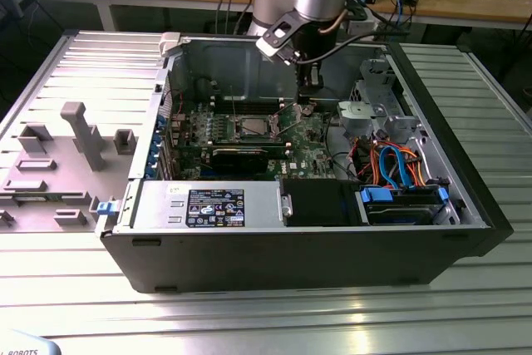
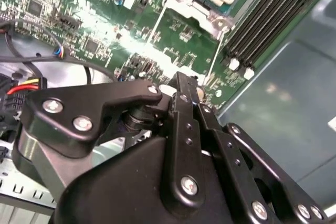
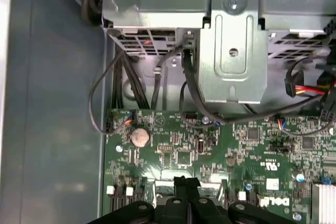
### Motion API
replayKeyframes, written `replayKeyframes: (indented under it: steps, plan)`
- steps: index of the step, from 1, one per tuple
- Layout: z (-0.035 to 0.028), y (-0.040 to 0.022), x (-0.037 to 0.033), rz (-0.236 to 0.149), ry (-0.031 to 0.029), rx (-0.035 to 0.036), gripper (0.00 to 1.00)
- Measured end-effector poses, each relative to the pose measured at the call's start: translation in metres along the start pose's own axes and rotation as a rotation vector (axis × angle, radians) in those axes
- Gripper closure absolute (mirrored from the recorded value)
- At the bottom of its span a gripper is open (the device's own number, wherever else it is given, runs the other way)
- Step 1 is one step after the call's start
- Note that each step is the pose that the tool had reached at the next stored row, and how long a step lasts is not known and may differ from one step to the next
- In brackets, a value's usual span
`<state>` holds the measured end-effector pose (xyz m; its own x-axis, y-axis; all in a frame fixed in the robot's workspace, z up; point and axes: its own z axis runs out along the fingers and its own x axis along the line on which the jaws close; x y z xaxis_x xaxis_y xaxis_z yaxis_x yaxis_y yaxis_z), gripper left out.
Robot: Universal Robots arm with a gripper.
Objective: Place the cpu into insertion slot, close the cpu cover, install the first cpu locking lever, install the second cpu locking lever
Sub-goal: 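Close the cpu cover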
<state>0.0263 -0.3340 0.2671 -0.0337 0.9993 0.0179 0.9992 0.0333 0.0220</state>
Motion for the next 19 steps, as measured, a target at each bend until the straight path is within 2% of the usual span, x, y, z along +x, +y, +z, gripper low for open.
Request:
replayKeyframes:
  steps: [3, 7, 10, 12, 16, 17, 19]
  plan:
    - [0.0023, 0.0043, -0.0002, 0.004, 0.0001, -0.0001, 0.89]
    - [0.0085, 0.0109, -0.0006, 0.028, -0.0005, -0.0005, 0.89]
    - [0.0119, 0.0137, -0.0008, 0.034, -0.0007, -0.0006, 0.89]
    - [0.0175, 0.0137, -0.0009, 0.037, -0.0007, -0.0007, 0.89]
    - [0.0235, 0.0134, -0.0011, 0.038, -0.0009, -0.0007, 0.89]
    - [0.0236, 0.0126, -0.0011, 0.038, -0.0010, -0.0006, 0.89]
    - [0.0237, 0.0063, -0.0009, 0.038, -0.0009, -0.0006, 0.89]
